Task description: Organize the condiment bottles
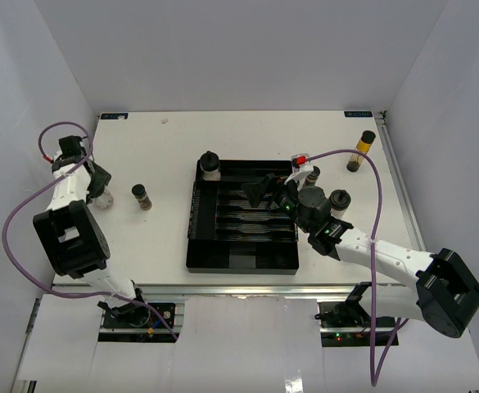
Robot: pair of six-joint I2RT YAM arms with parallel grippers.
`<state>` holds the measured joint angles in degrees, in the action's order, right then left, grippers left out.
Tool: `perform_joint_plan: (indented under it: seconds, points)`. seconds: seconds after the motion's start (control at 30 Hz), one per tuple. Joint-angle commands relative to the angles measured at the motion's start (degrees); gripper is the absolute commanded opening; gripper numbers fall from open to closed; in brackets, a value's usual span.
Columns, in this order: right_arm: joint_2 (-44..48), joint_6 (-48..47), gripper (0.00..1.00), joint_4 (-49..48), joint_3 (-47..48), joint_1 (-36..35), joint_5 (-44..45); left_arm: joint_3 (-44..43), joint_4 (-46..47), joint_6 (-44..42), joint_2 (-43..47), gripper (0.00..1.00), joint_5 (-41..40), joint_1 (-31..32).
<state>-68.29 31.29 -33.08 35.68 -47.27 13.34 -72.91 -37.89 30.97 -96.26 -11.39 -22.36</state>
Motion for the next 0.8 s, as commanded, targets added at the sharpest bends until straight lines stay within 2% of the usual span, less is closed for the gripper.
perform_joint_plan:
  seconds: [0.0, 0.07, 0.17, 0.4, 0.57, 0.77]
  points:
    - [0.6, -0.2, 0.9, -2.3, 0.7, 0.0, 0.8, -7.4, -0.6, -2.8, 7.8, 0.0, -0.8, 8.2]
    - [0.9, 0.0, 0.9, -2.5, 0.5, 0.0, 1.2, -11.5, -1.9, -5.2, 7.7, 0.0, -2.0, 13.6]
    - [1.6, 0.6, 0.91, -3.1, -0.5, 0.0, 2.1, -18.8, -3.3, -7.6, 5.9, 0.0, -0.8, 25.8]
    - [5.2, 1.9, 0.92, -5.3, -4.4, 0.0, 6.5, -33.3, -5.9, -10.8, -0.5, 0.0, -0.5, 43.7]
    - [9.8, 4.6, 0.92, -6.8, -8.8, 0.0, 13.4, -38.8, -4.5, -11.5, -5.8, 0.0, 1.8, 51.0]
    - [14.9, 7.6, 0.91, -8.0, -14.0, 0.0, 20.0, -43.5, -5.4, -11.5, -12.5, 0.0, 1.6, 54.5]
